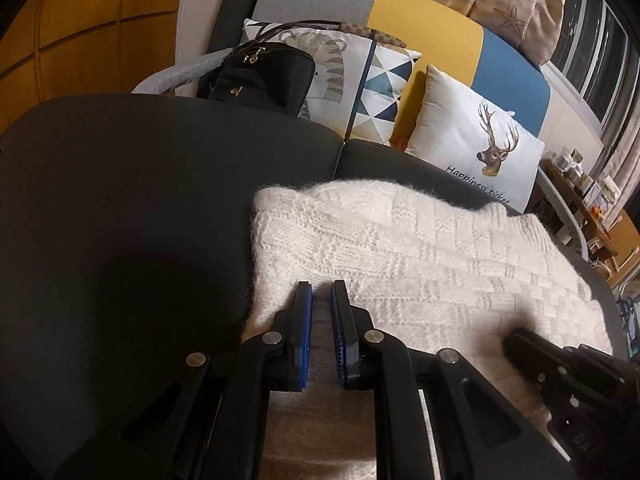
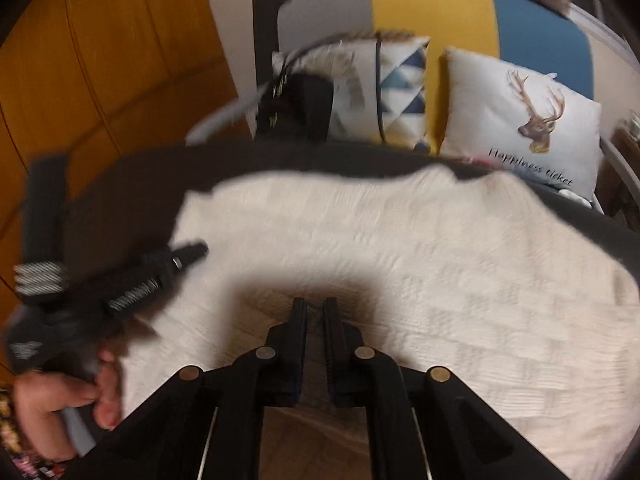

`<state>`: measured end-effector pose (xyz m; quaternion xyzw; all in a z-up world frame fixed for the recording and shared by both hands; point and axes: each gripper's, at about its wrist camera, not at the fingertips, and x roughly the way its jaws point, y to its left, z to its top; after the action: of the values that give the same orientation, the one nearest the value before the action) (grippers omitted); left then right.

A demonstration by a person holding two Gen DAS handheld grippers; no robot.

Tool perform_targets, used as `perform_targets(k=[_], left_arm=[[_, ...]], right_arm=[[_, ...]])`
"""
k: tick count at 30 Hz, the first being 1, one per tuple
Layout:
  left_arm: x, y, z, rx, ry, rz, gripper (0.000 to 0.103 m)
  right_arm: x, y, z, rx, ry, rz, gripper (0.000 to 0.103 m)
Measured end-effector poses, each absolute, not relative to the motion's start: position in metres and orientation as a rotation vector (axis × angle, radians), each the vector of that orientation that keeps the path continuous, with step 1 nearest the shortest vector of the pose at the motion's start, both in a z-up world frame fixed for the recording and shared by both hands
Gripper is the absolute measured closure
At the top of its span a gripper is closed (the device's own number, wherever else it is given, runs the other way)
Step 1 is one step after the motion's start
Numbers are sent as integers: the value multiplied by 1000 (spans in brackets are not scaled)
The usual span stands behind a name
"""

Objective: Fold clothes

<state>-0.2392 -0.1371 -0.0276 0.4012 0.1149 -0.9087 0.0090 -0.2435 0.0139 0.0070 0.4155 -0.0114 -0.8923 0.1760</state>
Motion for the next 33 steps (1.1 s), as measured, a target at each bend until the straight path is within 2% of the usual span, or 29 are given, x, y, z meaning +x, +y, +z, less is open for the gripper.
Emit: perform_targets(k=[4,9,14,16,20,25,27,28,33], left_arm=[[-240,-135,-28,1252,334,-2836,90],[-240,-141,-29,1256,393,-2846,90],[-240,-139,-28,1254,374,-2844,90],[-240,-141,-28,1255,397,-2848,90],[-239,-144,-28,1252,433,-2854,90],[-239,-144,-27,1253,430,-2852,90],[-239,-144,-27,1252,433,-2853,90],[-239,-144,-28,1251,437,-2854,90],[-239,-144,-28,1248,441,-2857,90]], right_arm=[[-238,64,7,1206,-154,-2630,99],[-211,159,3,1220,-466,-2741,100],[-190,223,0,1173,-746,-2773,102],[-191,226,9,1118,-795,-2758,94],[-214,182,36,1046,-606,-2683,94],[-268,110,32,1147,-358,-2577,94],[-282,103,20,1218,-315,-2586,94],[-283,109,16,1236,-328,-2599,98],[-262,180,7,1214,-562,-2730,99]])
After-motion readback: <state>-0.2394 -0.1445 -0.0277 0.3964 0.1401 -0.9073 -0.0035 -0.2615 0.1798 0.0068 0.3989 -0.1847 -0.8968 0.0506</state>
